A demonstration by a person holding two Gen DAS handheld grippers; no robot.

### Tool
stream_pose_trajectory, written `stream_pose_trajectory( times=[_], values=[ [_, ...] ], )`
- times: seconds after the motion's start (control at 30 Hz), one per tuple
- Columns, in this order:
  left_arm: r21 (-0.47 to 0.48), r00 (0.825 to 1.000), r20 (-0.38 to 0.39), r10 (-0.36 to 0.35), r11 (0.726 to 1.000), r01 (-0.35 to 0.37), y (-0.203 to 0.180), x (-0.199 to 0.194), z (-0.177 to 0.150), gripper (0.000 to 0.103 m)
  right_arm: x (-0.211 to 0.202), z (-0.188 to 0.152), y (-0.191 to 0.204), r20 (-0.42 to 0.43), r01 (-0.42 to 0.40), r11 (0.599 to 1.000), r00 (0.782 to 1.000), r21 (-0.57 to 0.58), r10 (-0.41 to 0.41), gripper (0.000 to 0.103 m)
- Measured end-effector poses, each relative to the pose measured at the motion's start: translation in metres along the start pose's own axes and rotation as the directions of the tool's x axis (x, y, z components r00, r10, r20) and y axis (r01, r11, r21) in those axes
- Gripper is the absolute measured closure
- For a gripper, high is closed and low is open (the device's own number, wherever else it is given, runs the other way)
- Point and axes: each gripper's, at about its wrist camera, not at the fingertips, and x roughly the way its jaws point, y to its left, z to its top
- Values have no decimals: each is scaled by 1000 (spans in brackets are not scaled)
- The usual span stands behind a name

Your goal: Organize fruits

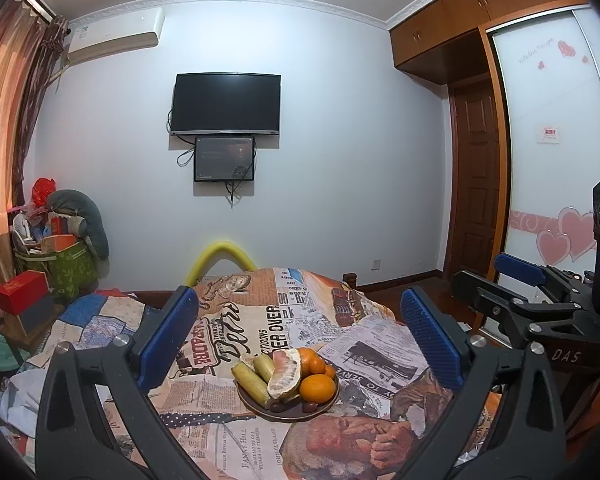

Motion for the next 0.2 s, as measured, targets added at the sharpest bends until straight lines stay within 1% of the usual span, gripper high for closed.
stream_pose_trajectory(
  times=[0.2],
  values=[
    [-2, 1000, -5, 3, 1000, -3, 1, 3, 0, 0, 0, 0, 1, -1, 2, 1000, 1000, -1, -2, 0]
  ],
)
